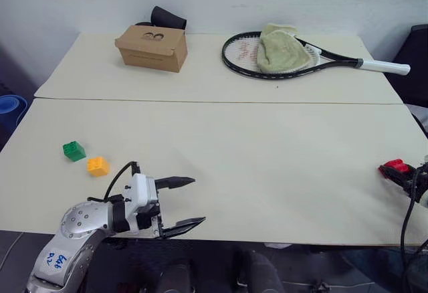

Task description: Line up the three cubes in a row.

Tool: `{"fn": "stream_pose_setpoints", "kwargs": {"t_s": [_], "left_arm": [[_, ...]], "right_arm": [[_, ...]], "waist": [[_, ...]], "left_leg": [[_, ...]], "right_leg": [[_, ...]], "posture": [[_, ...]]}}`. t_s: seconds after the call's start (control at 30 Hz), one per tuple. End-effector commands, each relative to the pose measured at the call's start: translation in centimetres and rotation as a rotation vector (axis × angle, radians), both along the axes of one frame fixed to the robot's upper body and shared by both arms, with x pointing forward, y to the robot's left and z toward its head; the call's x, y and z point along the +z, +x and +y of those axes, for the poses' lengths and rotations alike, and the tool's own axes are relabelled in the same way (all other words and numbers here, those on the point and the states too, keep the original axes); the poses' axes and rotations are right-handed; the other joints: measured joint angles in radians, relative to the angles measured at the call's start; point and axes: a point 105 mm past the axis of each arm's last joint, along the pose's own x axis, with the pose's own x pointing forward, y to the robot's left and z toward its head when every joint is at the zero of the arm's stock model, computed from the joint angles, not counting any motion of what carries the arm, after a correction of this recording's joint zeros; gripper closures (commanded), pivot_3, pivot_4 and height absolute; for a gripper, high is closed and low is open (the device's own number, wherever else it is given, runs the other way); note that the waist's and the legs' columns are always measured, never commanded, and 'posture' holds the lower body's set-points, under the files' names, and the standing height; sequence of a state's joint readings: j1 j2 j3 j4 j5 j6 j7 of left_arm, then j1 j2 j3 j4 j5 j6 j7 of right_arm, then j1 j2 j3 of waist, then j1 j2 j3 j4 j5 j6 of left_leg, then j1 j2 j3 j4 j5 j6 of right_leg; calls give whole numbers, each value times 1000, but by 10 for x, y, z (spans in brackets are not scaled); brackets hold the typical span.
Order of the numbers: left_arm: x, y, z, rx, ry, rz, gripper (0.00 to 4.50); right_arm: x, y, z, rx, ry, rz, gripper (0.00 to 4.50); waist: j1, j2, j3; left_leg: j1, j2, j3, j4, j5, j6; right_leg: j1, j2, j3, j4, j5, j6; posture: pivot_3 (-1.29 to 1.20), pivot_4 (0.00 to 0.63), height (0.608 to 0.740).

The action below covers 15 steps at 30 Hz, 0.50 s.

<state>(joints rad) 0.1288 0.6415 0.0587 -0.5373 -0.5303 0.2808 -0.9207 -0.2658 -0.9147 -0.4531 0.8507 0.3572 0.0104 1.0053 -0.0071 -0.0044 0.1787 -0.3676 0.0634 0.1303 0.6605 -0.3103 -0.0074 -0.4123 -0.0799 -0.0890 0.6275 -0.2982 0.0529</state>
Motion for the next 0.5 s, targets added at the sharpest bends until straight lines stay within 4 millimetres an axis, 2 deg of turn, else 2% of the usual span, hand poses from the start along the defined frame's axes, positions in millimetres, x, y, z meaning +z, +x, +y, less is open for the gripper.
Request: {"fn": "stream_pose_setpoints", "kwargs": {"t_s": [0.03,0.1,0.2,0.23,0.33,0.4,0.5], "left_arm": [[5,-1,1,-13,1,-34,0],[3,-2,2,-10,5,-31,0],[0,-2,5,-6,14,-24,0],[-1,-2,6,-6,15,-22,0],[-2,-2,6,-7,16,-19,0],[-3,-3,6,-10,19,-16,0],[-4,-3,7,-8,21,-13,0]], "right_arm": [[38,14,41,239,-57,-101,2996],[45,16,76,414,-78,-102,2996],[51,11,153,781,-130,-29,2996],[52,9,169,855,-141,-11,2996],[55,10,199,945,-140,36,2996],[53,16,221,1023,-215,54,2996],[36,17,235,1123,-293,97,2996]], "waist": [[-5,0,0],[-18,0,0],[-24,0,0],[-24,0,0],[-21,0,0],[-17,-1,0],[-12,-1,0]], "left_leg": [[0,0,1,0,0,0],[0,1,1,0,0,0],[1,3,1,-1,-1,0],[1,4,1,-1,-2,0],[0,3,1,-1,-2,0],[-1,2,1,0,-3,1],[-2,2,0,1,-4,0]], "right_leg": [[0,0,1,0,0,0],[0,0,2,0,0,0],[0,1,2,1,0,-1],[-1,2,2,1,0,-1],[-2,1,1,1,0,-2],[-2,-1,1,1,0,-2],[-3,-1,0,0,0,-2]], "posture": [[0,150,740],[0,150,740],[0,150,740],[0,150,740],[0,150,740],[0,150,740],[0,150,740]]}}
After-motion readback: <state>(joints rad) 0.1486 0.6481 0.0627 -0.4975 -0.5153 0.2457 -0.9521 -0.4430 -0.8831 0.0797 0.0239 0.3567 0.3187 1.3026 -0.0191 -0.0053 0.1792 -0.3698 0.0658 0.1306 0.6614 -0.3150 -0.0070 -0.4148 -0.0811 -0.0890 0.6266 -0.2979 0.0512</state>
